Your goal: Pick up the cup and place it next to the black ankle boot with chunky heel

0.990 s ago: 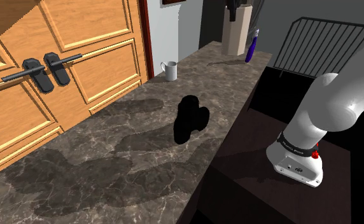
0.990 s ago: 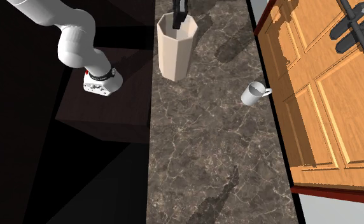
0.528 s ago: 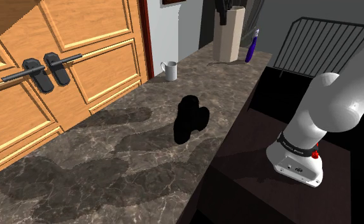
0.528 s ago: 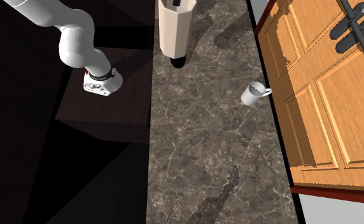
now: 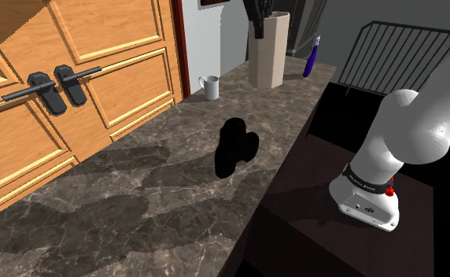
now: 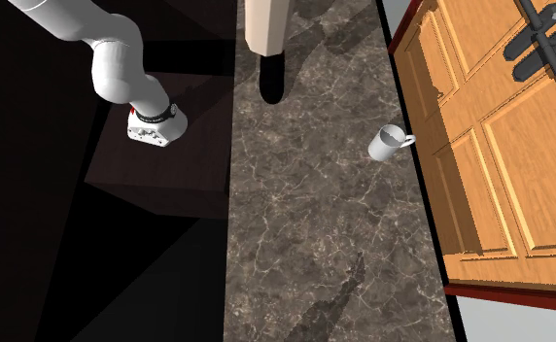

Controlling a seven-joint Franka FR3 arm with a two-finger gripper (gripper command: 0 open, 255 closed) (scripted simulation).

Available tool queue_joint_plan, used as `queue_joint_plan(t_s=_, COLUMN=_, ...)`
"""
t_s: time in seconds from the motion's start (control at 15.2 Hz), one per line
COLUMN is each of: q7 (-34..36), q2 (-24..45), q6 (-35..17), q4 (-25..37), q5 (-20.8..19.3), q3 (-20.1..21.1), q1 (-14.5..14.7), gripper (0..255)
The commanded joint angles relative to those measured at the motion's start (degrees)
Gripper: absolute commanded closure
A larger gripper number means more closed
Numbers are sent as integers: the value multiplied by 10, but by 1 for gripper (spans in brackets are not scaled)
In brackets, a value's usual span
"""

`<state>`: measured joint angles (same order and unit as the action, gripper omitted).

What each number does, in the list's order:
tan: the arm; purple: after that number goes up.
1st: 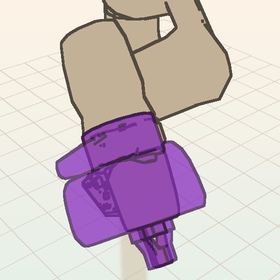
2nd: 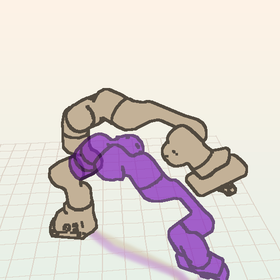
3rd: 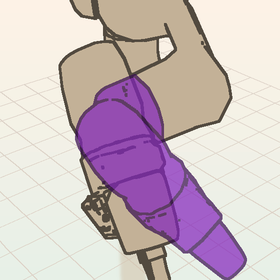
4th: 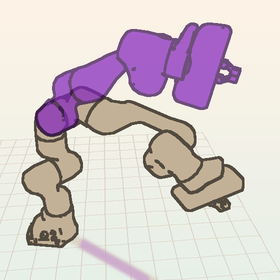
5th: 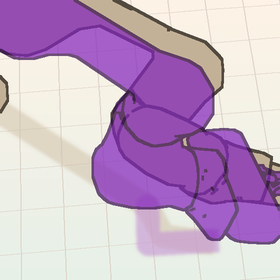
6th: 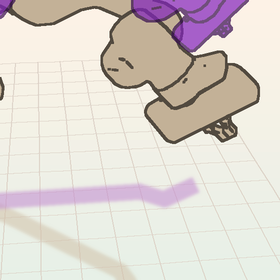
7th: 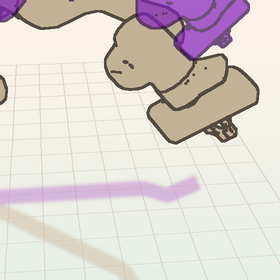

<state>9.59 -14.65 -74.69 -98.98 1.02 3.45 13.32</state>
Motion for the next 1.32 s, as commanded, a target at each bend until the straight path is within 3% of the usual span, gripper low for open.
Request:
queue_joint_plan(t_s=0.0, q7=32, q2=5, q6=-2, q4=4, q5=10, q3=19, q1=11, gripper=255)
queue_joint_plan(t_s=0.66, q7=180, q2=96, q6=0, q4=103, q5=33, q3=106, q1=67, gripper=255)
queue_joint_plan(t_s=1.25, q7=315, q2=238, q6=23, q4=270, q5=9, q3=172, q1=137, gripper=255)
